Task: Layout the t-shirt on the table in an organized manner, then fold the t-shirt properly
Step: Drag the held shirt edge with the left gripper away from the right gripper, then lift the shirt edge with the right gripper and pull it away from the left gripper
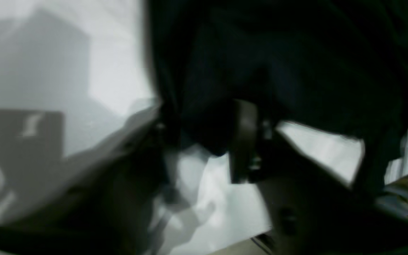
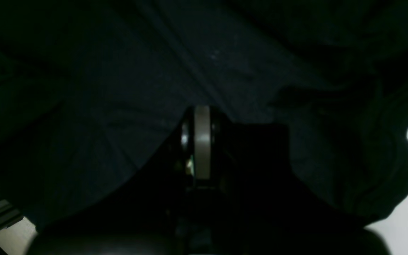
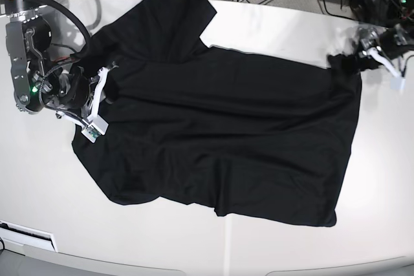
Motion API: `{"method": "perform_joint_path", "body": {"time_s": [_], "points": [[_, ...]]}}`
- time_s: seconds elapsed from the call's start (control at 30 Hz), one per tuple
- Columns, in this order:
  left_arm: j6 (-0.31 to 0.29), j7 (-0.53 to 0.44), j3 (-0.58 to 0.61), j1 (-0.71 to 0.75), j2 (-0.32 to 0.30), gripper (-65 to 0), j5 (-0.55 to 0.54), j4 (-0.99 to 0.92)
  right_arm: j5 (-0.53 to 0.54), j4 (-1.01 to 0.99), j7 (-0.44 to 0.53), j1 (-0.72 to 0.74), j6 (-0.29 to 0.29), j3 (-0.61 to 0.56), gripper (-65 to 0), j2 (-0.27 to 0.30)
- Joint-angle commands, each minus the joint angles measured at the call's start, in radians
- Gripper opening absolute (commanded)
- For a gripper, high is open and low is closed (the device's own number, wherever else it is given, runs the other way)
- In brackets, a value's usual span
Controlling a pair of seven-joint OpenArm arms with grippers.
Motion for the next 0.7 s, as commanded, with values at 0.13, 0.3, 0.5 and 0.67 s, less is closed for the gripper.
{"method": "perform_joint_path", "body": {"time_s": [0.13,0.3,0.5,0.67], "points": [[-0.007,0.043,-0.001,-0.024,-0.037,-65.0,-0.03,0.009,0.018,0.03,-0.005,0.017,0.003,0.007,-65.0,0.015],[-0.044,0.074,-0.001,-0.065,-0.106,-65.0,-0.048,0.01,0.085,0.191,-0.052,-0.021,0.067,0.039,-65.0,0.022],[-0.076,0.106,-0.001,-0.068,-0.181,-65.0,-0.059,0.01,0.135,0.325,-0.073,-0.148,0.048,0.132,-65.0,0.019],[-0.076,0.12,-0.001,-0.069,-0.215,-65.0,-0.086,0.011,0.145,0.323,-0.075,-0.268,0.003,0.182,-65.0,0.019]]}}
